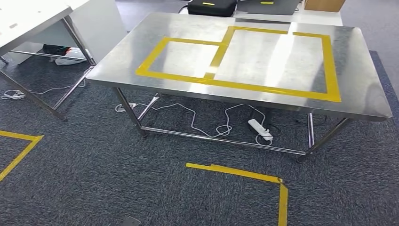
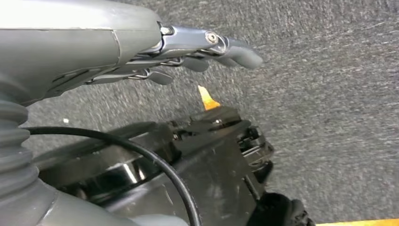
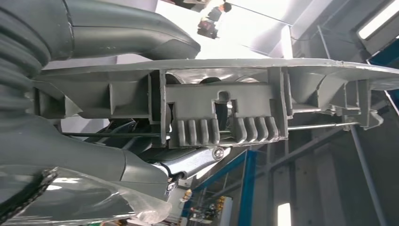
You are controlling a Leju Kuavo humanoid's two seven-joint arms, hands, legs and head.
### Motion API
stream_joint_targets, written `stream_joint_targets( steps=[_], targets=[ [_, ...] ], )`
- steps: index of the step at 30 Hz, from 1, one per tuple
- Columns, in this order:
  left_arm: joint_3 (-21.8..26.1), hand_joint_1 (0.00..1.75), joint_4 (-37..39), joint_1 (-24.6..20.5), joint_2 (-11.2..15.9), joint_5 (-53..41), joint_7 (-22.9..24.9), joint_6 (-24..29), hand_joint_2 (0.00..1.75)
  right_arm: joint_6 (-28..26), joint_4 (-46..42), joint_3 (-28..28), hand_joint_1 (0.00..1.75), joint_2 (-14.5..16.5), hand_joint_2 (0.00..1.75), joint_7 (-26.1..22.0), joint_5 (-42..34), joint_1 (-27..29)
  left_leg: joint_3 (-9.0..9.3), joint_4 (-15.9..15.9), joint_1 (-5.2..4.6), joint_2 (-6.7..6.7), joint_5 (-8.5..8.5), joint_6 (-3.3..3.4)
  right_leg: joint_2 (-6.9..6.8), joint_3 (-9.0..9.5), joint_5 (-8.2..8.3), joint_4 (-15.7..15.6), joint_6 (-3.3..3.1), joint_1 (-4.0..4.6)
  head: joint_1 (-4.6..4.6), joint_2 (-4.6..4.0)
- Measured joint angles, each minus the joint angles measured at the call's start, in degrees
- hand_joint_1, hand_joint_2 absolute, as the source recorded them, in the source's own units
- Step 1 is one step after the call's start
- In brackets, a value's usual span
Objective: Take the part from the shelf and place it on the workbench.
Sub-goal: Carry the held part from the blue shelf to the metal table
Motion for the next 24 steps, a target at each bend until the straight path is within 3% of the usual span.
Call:
stream_joint_targets(
  steps=[1,3,5,7,8,9,10,12,13,14,16,17,18,19,20,21,22,24],
  targets=[
    [0.0,0.00,0.0,0.0,0.0,0.0,0.0,0.0,1.75,0.0,0.1,0.3,1.75,0.0,1.75,0.0,0.1,0.2,0.59,-0.5,-0.02,0.46,-0.08,0.27,-0.13,0.00,0.20,0.2,0.37,-0.10,-0.06,0.01],
    [0.0,0.00,0.0,0.0,0.0,0.0,-0.1,0.0,1.75,0.0,0.2,0.8,1.75,0.0,1.75,0.0,0.4,0.4,1.97,-1.3,0.14,1.32,-0.17,0.70,-2.19,-0.95,-0.33,2.3,0.95,0.06,0.32,0.01],
    [0.1,0.00,0.0,0.1,0.0,0.1,-0.1,0.2,1.75,0.0,0.3,1.5,1.75,0.0,1.75,0.0,1.2,0.4,3.09,-1.4,0.22,2.14,-0.59,0.78,-4.54,-4.74,-2.39,8.0,1.49,0.09,0.71,0.00],
    [0.1,0.00,0.0,0.3,0.0,0.1,0.0,0.3,1.75,0.0,0.5,2.2,1.75,0.0,1.75,0.0,1.8,0.6,4.05,-1.4,0.30,2.87,-1.54,0.62,-5.23,-9.56,-4.23,13.7,1.92,-0.12,0.74,0.00],
    [0.2,0.00,0.0,0.4,0.0,0.1,0.0,0.3,1.75,0.0,0.6,2.3,1.75,0.0,1.75,0.0,2.0,0.7,4.68,-1.4,0.39,3.08,-2.14,0.45,-5.37,-11.04,-4.52,14.5,2.06,-0.27,0.75,0.00],
    [0.2,0.00,0.0,0.5,0.0,0.2,0.0,0.3,1.75,0.0,0.8,2.5,1.75,0.0,1.75,0.0,2.2,0.8,5.47,-1.4,0.53,3.21,-2.81,0.25,-5.52,-11.53,-3.97,13.3,2.16,-0.45,0.75,0.00],
    [0.3,0.00,0.0,0.5,0.0,0.2,0.0,0.2,1.75,0.0,0.9,2.6,1.75,0.0,1.75,0.0,2.4,0.9,6.38,-1.4,0.68,3.31,-3.61,0.00,-5.80,-11.16,-2.35,10.5,2.26,-0.65,0.76,0.00],
    [0.3,0.00,0.0,0.6,0.0,0.4,0.0,0.1,1.75,0.0,1.2,2.7,1.75,0.0,1.75,0.0,2.7,0.9,8.18,-1.4,0.80,3.52,-5.42,-0.64,-6.86,-9.74,2.81,4.5,2.27,-0.86,0.88,0.00],
    [0.4,0.00,0.0,0.6,0.0,0.4,0.0,0.1,1.75,0.0,1.3,2.8,1.75,0.0,1.75,0.0,2.8,0.8,8.98,-1.6,0.81,3.64,-6.31,-1.06,-7.20,-8.98,4.28,2.8,1.94,-0.70,0.84,0.00],
    [0.4,0.00,0.0,0.6,0.1,0.5,0.0,0.1,1.75,0.0,1.4,2.9,1.75,0.0,1.75,0.0,2.8,0.9,9.97,-1.9,0.82,3.74,-6.87,-1.52,-7.27,-8.41,4.73,2.3,1.42,-0.51,0.88,0.00],
    [0.5,0.00,0.0,0.3,0.0,0.5,0.0,0.1,1.75,0.0,1.5,3.0,1.75,0.0,1.75,0.0,2.8,0.9,10.94,-0.9,0.99,3.82,-6.41,-2.40,-6.64,-6.92,3.17,2.2,0.12,-0.24,0.80,0.01],
    [0.5,0.00,0.0,0.1,0.0,0.5,0.0,0.1,1.75,0.0,1.5,3.1,1.75,0.0,1.75,0.1,2.8,0.9,10.19,1.7,1.10,3.77,-5.11,-2.73,-6.39,-5.93,2.65,2.0,-0.38,-0.34,0.85,0.01],
    [0.5,0.00,0.0,-0.2,0.0,0.5,0.0,0.0,1.75,0.0,1.5,3.1,1.75,0.0,1.75,0.1,2.8,0.8,8.03,5.6,1.16,3.70,-3.70,-2.97,-6.23,-4.81,2.00,1.9,-0.83,-0.38,0.76,0.01],
    [0.5,0.00,0.0,-0.3,-0.1,0.5,0.0,0.0,1.75,0.0,1.5,3.2,1.75,0.0,1.75,0.0,2.9,0.8,5.00,10.1,1.21,3.64,-3.00,-3.14,-6.04,-3.45,1.29,1.6,-1.15,-0.43,0.68,0.01],
    [0.5,0.00,0.0,-0.3,-0.1,0.5,0.0,0.0,1.75,0.0,1.5,3.2,1.75,0.0,1.75,0.0,2.9,0.8,1.74,14.2,1.19,3.59,-3.40,-3.22,-5.92,-2.29,0.47,1.3,-1.35,-0.39,0.64,0.00],
    [0.5,0.00,0.0,-0.1,-0.1,0.5,0.0,0.0,1.75,0.0,1.5,3.2,1.75,0.0,1.75,0.0,2.9,0.9,-1.30,16.9,1.13,3.59,-5.36,-3.22,-5.68,-1.07,-0.38,1.0,-1.46,-0.34,0.59,0.00],
    [0.5,0.00,0.0,0.1,-0.1,0.5,0.0,0.0,1.75,0.0,1.5,3.3,1.75,0.0,1.75,0.0,2.9,0.9,-3.83,18.1,1.03,3.58,-8.35,-3.11,-5.39,0.26,-1.25,0.8,-1.49,-0.30,0.58,0.00],
    [0.6,0.00,0.0,0.5,-0.1,0.6,0.0,0.0,1.75,0.0,1.5,3.3,1.75,0.0,1.75,0.0,2.9,0.9,-7.29,16.8,0.62,3.56,-13.24,-2.47,-4.88,3.25,-3.03,0.3,-1.48,-0.16,0.56,0.00]
  ],
)
